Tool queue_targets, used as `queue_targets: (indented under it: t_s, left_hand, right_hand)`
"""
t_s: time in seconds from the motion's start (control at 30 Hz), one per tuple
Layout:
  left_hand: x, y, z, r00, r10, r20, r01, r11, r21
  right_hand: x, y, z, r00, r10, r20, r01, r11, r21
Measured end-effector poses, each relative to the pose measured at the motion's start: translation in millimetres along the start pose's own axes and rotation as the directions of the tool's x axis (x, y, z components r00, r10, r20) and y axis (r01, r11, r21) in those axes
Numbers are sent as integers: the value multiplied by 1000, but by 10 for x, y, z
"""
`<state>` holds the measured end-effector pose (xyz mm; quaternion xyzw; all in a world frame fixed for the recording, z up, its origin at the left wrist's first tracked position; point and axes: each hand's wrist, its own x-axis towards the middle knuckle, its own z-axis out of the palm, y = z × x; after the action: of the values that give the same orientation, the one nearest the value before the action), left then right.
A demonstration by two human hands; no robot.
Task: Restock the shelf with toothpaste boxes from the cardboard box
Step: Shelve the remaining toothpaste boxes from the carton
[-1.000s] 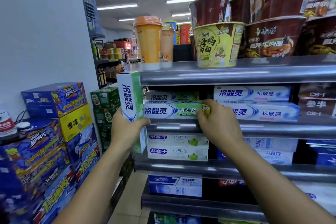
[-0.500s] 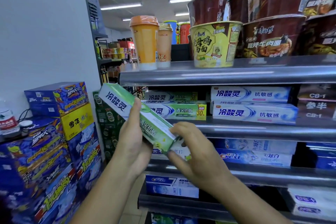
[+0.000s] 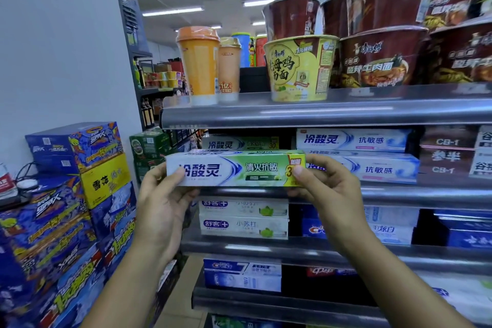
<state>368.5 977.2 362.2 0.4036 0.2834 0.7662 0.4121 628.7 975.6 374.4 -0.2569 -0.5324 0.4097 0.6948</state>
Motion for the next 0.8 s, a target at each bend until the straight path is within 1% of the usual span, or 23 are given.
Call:
queue_targets:
  t_s: [0.07,0.13,0.23,0.3,0.33,0.47,0.53,0.6,0.63,0.73,0.8]
  left_hand:
    - [10,-43,-11,1000,7,23,-9,998,65]
    - [47,-75,7,998,39,42,-45,990,137]
    - [197,-69,86,986,153,63,-165,942,291]
    - [338,-43,115,968,237,80,-249,880,404]
    - [403,-43,124,963,256,85,-267,860,434]
    - [602,-138,102,963,266,44,-253,838,483]
    - [679,-172,59,954,298,21,-259,792,553]
    - [740,-174,1,944,328,22,-263,715,648]
    - [767,-171,-29,945,326,22,-255,693,675]
    - [827,-158,-103,955,297,9,-228,713,663]
    - [866,-150,-140,955,298,-3,-220,715,664]
  right_hand:
    - [1,31,-24,996,-31,-87,30,999,-16]
    - [18,68,-43,984,-86,-157,73,994,-87]
    - [115,77,-50,965,-119,-235,66,973,-221]
    - [227,85,-44,959,-148,-242,74,955,-288]
    - [283,95,-27,957,-164,-239,81,943,-323]
    - [486,143,70,951,-175,-254,51,902,-428]
    - [545,138,105,949,-211,-236,68,864,-499]
    - [556,128,134,947,-275,-166,117,777,-618]
    - [548,130,152,950,-284,-131,123,724,-679]
    - [513,152,199,956,-287,-62,110,544,-832]
    - [509,145,250,955,-296,-21,112,425,-898]
